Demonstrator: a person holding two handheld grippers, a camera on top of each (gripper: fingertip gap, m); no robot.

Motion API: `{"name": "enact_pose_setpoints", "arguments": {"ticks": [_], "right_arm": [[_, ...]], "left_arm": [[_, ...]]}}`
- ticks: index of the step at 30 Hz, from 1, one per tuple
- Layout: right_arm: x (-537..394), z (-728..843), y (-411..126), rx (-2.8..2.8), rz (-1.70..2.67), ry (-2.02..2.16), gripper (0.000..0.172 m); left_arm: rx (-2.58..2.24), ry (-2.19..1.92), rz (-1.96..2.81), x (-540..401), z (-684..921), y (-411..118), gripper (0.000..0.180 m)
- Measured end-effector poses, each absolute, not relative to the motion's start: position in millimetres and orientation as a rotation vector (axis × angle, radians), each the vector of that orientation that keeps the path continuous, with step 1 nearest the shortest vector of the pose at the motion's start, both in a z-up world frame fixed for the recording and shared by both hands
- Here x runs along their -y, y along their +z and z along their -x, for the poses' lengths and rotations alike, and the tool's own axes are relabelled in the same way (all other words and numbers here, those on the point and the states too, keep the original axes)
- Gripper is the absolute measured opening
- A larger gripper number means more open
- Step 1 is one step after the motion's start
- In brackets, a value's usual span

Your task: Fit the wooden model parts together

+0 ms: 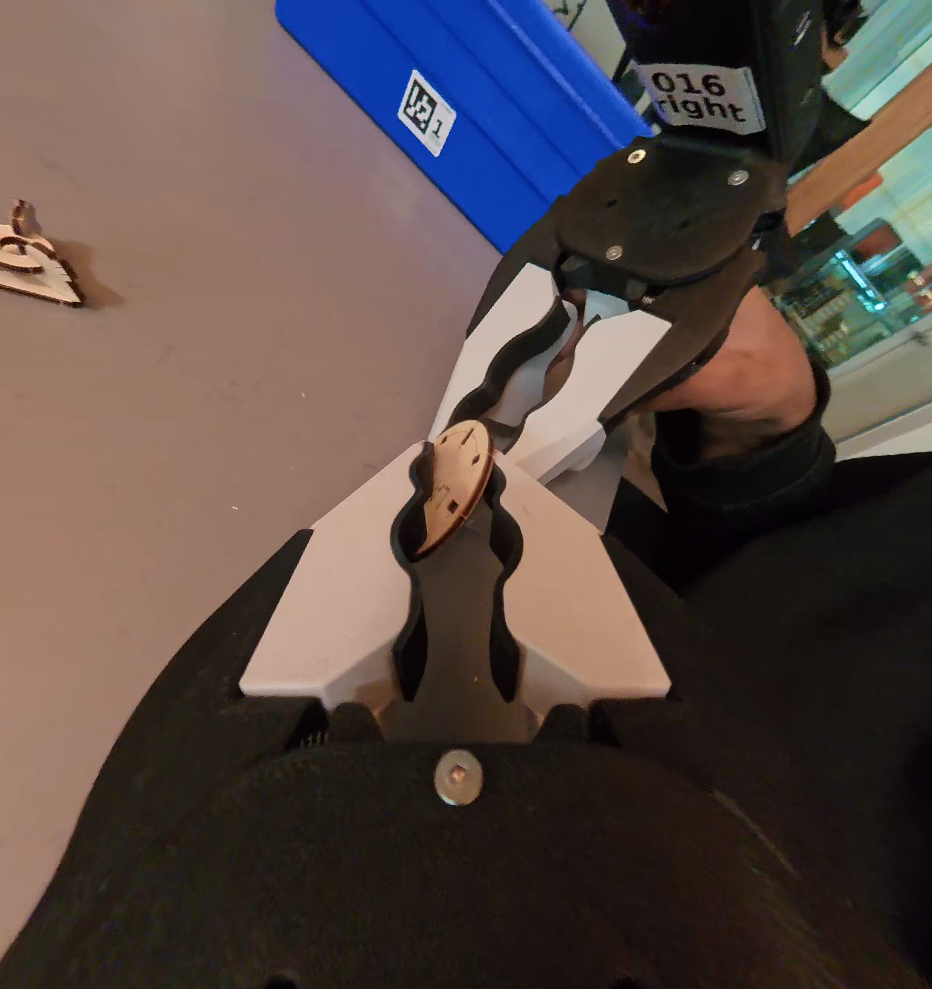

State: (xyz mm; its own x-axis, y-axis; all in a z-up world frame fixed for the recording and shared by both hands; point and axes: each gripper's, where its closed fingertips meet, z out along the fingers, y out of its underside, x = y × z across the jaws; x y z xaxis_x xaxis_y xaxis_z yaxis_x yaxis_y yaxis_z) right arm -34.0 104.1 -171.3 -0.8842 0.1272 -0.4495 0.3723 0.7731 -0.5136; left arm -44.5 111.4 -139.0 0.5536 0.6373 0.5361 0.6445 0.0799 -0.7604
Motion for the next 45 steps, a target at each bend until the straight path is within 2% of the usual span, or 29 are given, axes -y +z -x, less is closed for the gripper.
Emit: {"name": "enact_pose_setpoints", "arguments": {"ticks": [12, 19, 45], "right_arm": [[-98, 32, -162, -2.536, -0.373, -0.971, 0.025], [-96, 32, -160, -2.536, -0.379, -0.999, 0.025], [-91, 37, -155, -2.672, -0.226, -1.212, 0.026]], "left_arm": [[1.124, -0.139, 1.424, -104, 40, -129, 0.019], [1.087, -0.165, 1.367, -106, 35, -122, 0.028], [1.103, -0.188, 1.320, -104, 33, -120, 0.029]]}}
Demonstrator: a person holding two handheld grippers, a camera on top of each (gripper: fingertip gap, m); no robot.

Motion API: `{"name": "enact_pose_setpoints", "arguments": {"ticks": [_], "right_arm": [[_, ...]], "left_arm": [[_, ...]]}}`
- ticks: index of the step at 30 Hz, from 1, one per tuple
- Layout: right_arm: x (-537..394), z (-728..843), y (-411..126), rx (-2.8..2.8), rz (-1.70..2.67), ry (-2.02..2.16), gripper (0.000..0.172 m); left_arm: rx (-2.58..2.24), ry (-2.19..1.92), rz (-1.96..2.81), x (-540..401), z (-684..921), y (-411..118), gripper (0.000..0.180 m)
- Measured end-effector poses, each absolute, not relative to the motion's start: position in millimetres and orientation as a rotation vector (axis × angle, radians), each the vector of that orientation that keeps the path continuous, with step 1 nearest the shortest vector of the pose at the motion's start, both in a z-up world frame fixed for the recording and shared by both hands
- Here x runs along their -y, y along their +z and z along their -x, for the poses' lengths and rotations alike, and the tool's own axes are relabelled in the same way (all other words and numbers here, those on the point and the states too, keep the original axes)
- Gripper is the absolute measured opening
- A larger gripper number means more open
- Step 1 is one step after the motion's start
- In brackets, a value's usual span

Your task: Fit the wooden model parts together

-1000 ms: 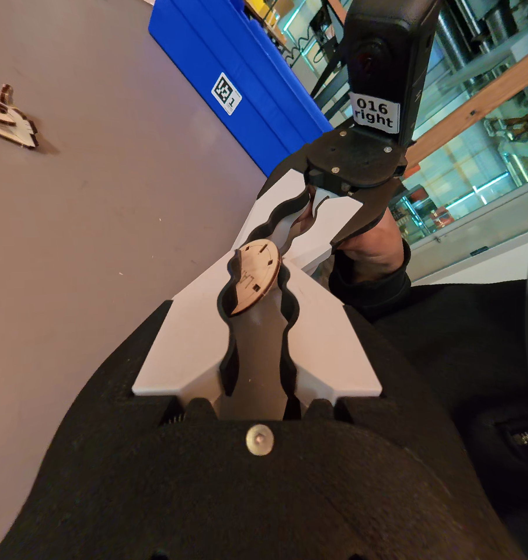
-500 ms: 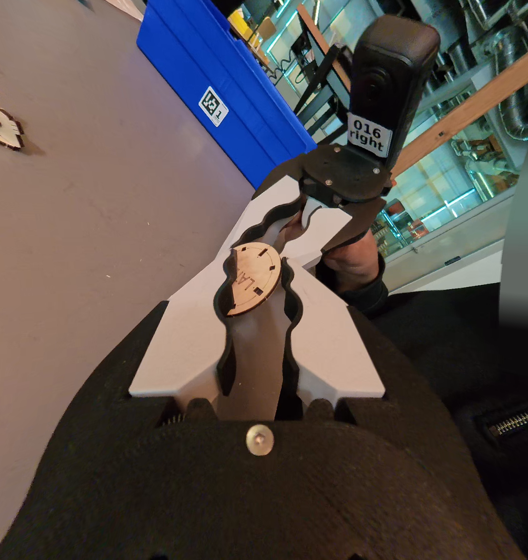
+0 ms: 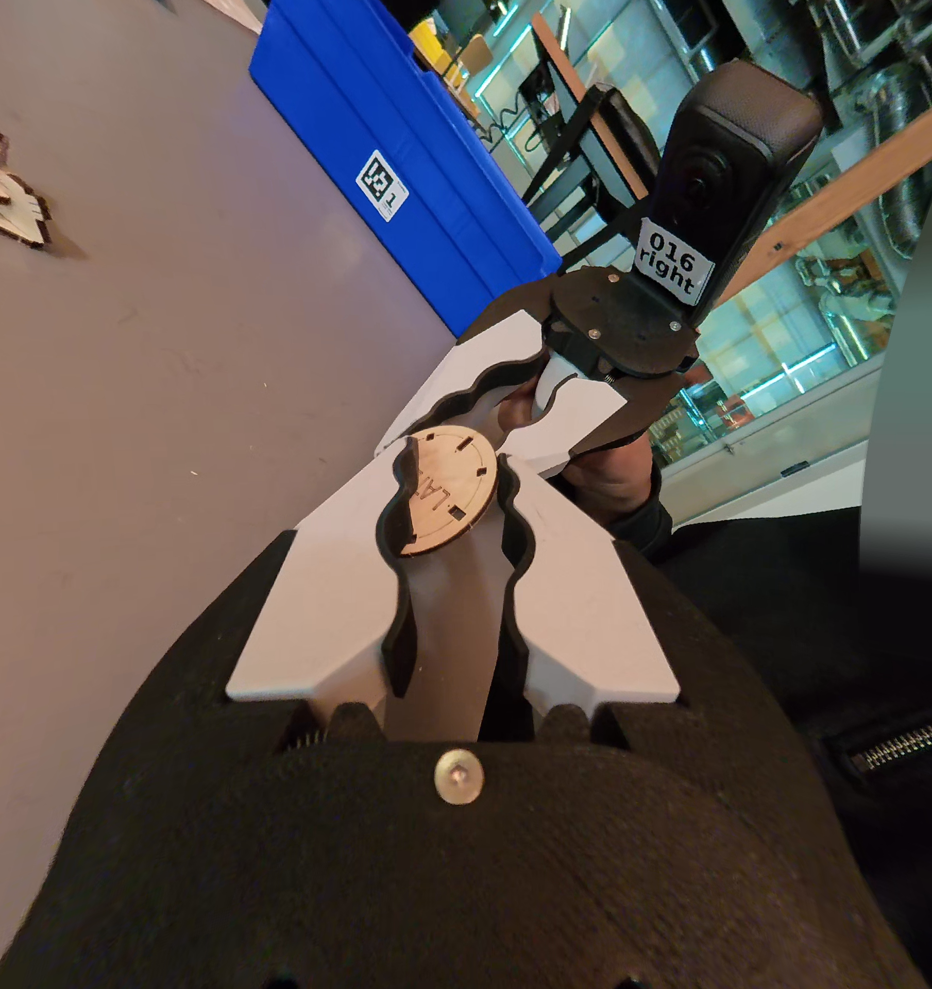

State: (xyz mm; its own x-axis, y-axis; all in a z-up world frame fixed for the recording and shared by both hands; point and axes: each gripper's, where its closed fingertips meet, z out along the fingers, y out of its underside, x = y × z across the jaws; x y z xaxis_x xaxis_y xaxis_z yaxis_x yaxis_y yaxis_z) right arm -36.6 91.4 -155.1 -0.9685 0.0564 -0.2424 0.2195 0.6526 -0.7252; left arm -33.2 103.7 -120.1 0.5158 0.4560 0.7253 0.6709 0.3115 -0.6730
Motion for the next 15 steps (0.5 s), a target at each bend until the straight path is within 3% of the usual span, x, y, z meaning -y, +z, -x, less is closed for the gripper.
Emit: {"name": "enact_pose_setpoints", "arguments": {"ticks": [12, 15], "right_arm": [[-91, 39, -145, -2.600, -0.248, -1.339, 0.025], [-93, 42, -149, -2.608, -0.264, -1.346, 0.025]], "left_arm": [[1.111, -0.218, 1.163, -99, 39, -107, 0.014], [1.165, -0.315, 1.013, -91, 43, -106, 0.000]]}}
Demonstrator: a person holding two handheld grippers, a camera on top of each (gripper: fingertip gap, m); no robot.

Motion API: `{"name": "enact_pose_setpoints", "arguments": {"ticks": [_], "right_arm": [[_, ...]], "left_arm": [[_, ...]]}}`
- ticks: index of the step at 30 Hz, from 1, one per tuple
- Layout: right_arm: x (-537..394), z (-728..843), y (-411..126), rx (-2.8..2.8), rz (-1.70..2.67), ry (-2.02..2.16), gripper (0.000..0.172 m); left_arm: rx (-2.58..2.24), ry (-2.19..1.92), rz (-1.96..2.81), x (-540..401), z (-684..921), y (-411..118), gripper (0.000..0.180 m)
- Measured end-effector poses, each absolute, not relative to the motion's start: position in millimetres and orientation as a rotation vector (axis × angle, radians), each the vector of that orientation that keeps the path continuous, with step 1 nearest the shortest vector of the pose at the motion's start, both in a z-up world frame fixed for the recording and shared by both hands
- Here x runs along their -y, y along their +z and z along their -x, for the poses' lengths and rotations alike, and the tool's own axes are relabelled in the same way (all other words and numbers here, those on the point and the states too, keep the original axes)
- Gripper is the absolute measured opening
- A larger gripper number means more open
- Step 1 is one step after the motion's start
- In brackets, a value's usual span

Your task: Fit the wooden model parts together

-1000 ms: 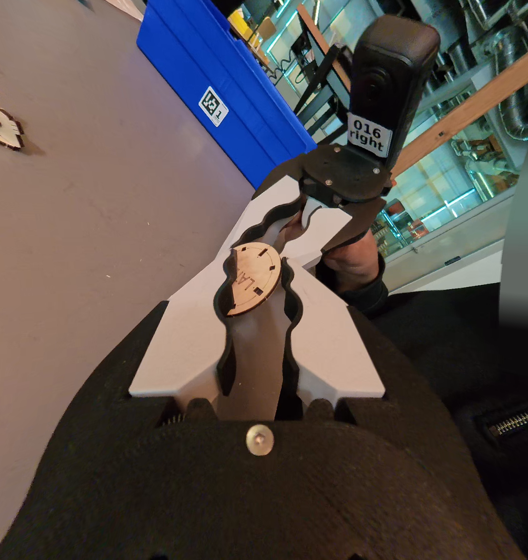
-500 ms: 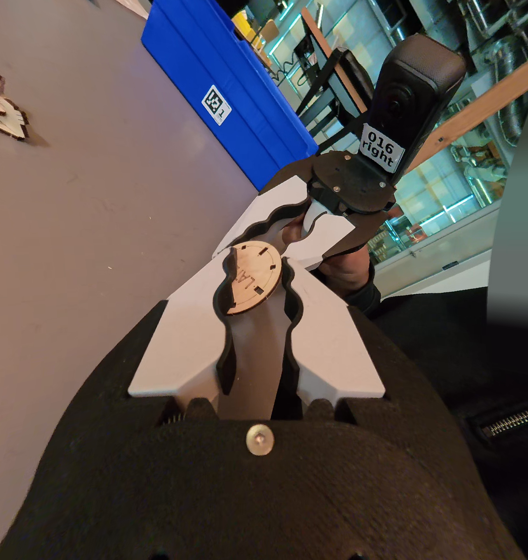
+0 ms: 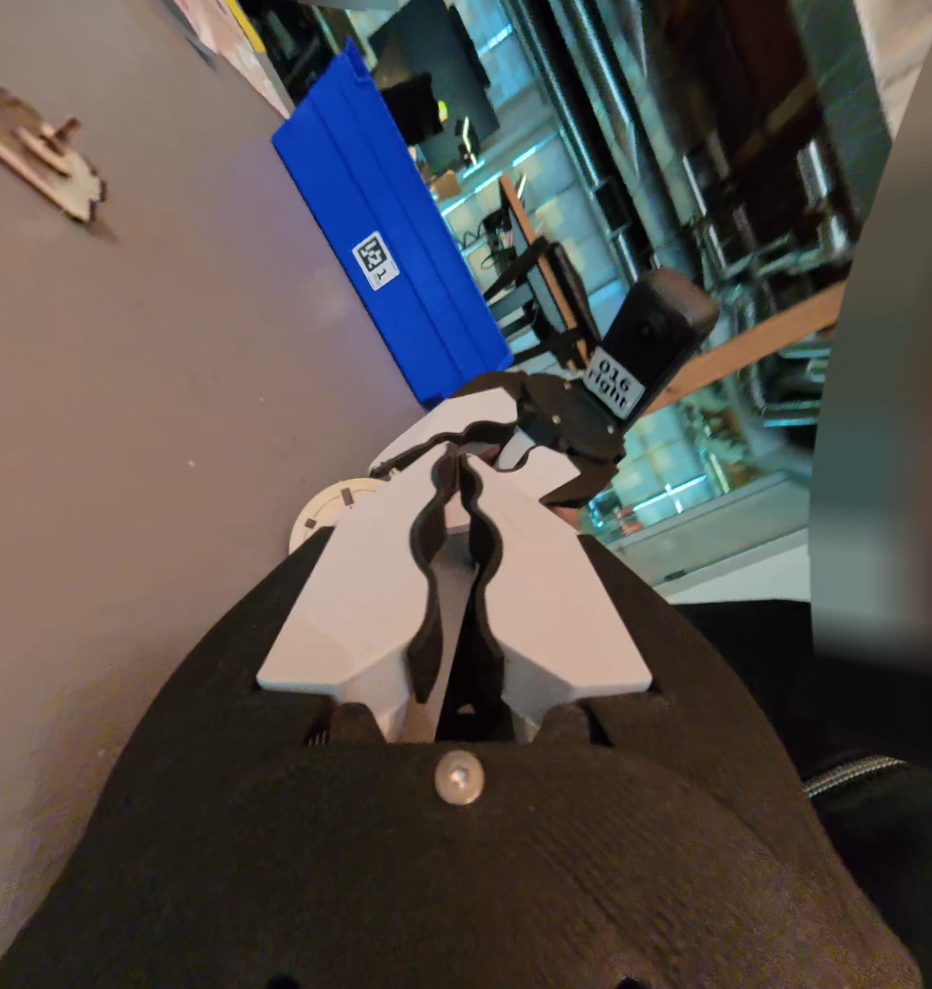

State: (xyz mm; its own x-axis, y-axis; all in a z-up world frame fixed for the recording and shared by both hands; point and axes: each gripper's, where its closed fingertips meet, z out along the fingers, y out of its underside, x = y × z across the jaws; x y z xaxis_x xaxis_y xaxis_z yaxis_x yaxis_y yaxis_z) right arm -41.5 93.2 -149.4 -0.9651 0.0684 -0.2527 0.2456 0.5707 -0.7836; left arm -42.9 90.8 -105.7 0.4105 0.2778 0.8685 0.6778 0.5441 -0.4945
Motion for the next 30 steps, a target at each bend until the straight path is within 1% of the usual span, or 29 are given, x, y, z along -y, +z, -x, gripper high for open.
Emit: {"name": "enact_pose_setpoints", "arguments": {"ticks": [3, 6, 8, 10, 13, 17, 20, 22, 23, 26, 28, 30], "right_arm": [[-99, 44, -156, -2.641, -0.287, -1.333, 0.026], [-103, 43, -160, -2.646, -0.273, -1.353, 0.026], [-103, 40, -159, -2.633, -0.230, -1.385, 0.025], [-103, 38, -157, -2.620, -0.190, -1.409, 0.025], [-105, 37, -154, -2.655, -0.089, -1.451, 0.025], [-106, 35, -146, -2.745, 0.217, -1.606, 0.025], [-104, 32, -139, -2.805, 0.604, -1.808, 0.025], [-104, 32, -138, -2.850, 0.778, -1.911, 0.026], [-104, 34, -140, -2.881, 0.830, -1.918, 0.026], [-105, 38, -149, -2.961, 0.903, -1.859, 0.026], [-105, 37, -154, -2.988, 0.951, -1.822, 0.026], [-106, 38, -159, -3.018, 1.011, -1.798, 0.026]], "left_arm": [[1.208, -0.297, 1.030, -87, 44, -112, 0.000], [1.207, -0.245, 1.138, -90, 39, -114, 0.015], [1.220, -0.204, 1.222, -91, 35, -118, 0.020], [1.239, -0.154, 1.340, -94, 27, -127, 0.029], [1.264, 0.028, 1.562, -93, 18, -145, 0.037], [1.292, 0.260, 1.705, -83, 21, -160, 0.050], [1.309, 0.355, 1.787, -80, 24, -169, 0.063], [1.318, 0.408, 1.838, -79, 25, -175, 0.074], [1.322, 0.430, 1.866, -79, 26, -178, 0.076], [1.325, 0.491, 1.909, -78, 27, -181, 0.077], [1.357, 0.525, 1.901, -73, 31, -182, 0.067], [1.369, 0.533, 1.897, -72, 32, -183, 0.063]]}}
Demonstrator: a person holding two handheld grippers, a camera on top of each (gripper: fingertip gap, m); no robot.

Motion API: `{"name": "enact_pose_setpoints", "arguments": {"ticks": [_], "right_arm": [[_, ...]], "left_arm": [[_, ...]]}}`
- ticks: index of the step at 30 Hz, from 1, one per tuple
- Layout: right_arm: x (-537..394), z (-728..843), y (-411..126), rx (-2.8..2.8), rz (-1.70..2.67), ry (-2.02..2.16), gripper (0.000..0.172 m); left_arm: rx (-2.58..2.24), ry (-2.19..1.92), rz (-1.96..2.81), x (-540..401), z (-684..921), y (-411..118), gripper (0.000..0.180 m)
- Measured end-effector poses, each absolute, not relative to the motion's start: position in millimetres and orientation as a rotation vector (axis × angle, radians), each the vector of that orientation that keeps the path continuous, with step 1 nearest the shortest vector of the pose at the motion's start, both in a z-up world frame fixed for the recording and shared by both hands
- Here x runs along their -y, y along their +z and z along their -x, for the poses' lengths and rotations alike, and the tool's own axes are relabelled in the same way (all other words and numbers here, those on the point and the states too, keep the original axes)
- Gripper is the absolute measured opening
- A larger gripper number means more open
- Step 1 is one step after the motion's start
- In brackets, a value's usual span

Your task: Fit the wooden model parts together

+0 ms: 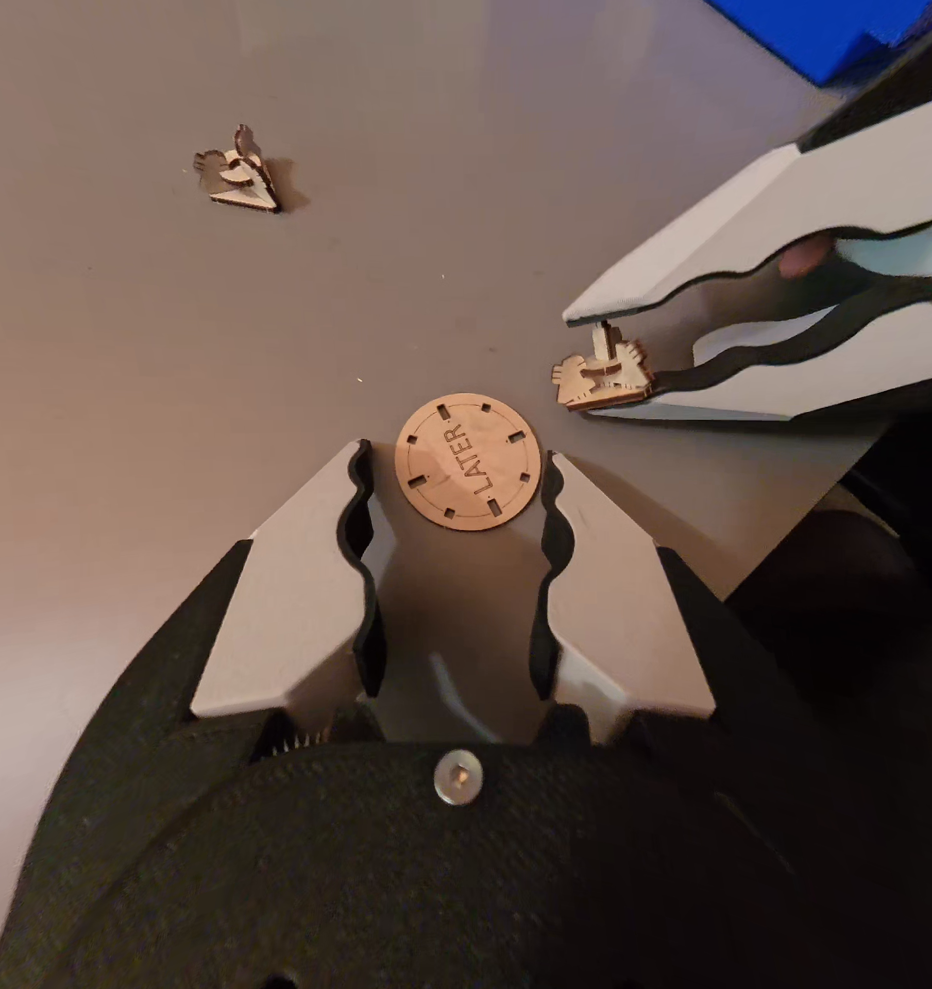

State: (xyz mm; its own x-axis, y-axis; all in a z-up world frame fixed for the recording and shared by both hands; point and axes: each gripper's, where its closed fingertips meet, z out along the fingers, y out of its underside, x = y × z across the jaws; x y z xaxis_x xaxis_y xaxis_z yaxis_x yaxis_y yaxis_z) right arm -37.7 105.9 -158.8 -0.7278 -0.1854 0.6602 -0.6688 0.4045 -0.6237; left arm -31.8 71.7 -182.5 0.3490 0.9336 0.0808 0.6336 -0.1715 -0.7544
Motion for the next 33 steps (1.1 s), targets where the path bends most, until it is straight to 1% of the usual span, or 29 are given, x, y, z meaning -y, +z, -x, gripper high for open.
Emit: {"name": "enact_pose_setpoints", "arguments": {"ticks": [3, 5, 7, 16, 18, 20, 23, 24, 25, 29, 31, 32, 33], "right_arm": [[-107, 38, -160, 2.136, -0.744, 1.269, 0.026], [-109, 38, -160, 2.141, -0.745, 1.270, 0.026], [-111, 38, -159, 2.146, -0.741, 1.279, 0.028], [-128, 34, -155, 2.249, -0.692, 1.360, 0.048], [-130, 36, -150, 2.249, -0.651, 1.396, 0.047], [-129, 38, -148, 2.252, -0.632, 1.409, 0.041], [-127, 37, -160, 2.310, -0.653, 1.316, 0.041], [-127, 35, -163, 2.321, -0.663, 1.303, 0.035], [-127, 32, -163, 2.330, -0.674, 1.307, 0.034], [-134, 20, -163, 2.402, -0.696, 1.340, 0.040], [-139, 16, -163, 2.426, -0.708, 1.347, 0.040], [-142, 14, -163, 2.443, -0.718, 1.344, 0.038], [-147, 11, -167, 2.476, -0.729, 1.327, 0.031]], "left_arm": [[1.364, 0.542, 1.910, -72, 32, -183, 0.063], [1.354, 0.534, 1.913, -74, 31, -183, 0.055], [1.356, 0.526, 1.909, -74, 31, -183, 0.054], [1.343, 0.398, 1.824, -75, 28, -176, 0.054], [1.333, 0.381, 1.807, -76, 28, -174, 0.054], [1.327, 0.370, 1.798, -76, 28, -173, 0.054], [1.320, 0.349, 1.774, -77, 28, -170, 0.054], [1.319, 0.341, 1.763, -77, 28, -169, 0.054], [1.318, 0.333, 1.752, -77, 28, -168, 0.054], [1.320, 0.316, 1.724, -75, 27, -165, 0.054], [1.319, 0.322, 1.720, -74, 27, -164, 0.054], [1.319, 0.324, 1.719, -74, 27, -164, 0.054], [1.318, 0.325, 1.719, -74, 27, -164, 0.054]]}}
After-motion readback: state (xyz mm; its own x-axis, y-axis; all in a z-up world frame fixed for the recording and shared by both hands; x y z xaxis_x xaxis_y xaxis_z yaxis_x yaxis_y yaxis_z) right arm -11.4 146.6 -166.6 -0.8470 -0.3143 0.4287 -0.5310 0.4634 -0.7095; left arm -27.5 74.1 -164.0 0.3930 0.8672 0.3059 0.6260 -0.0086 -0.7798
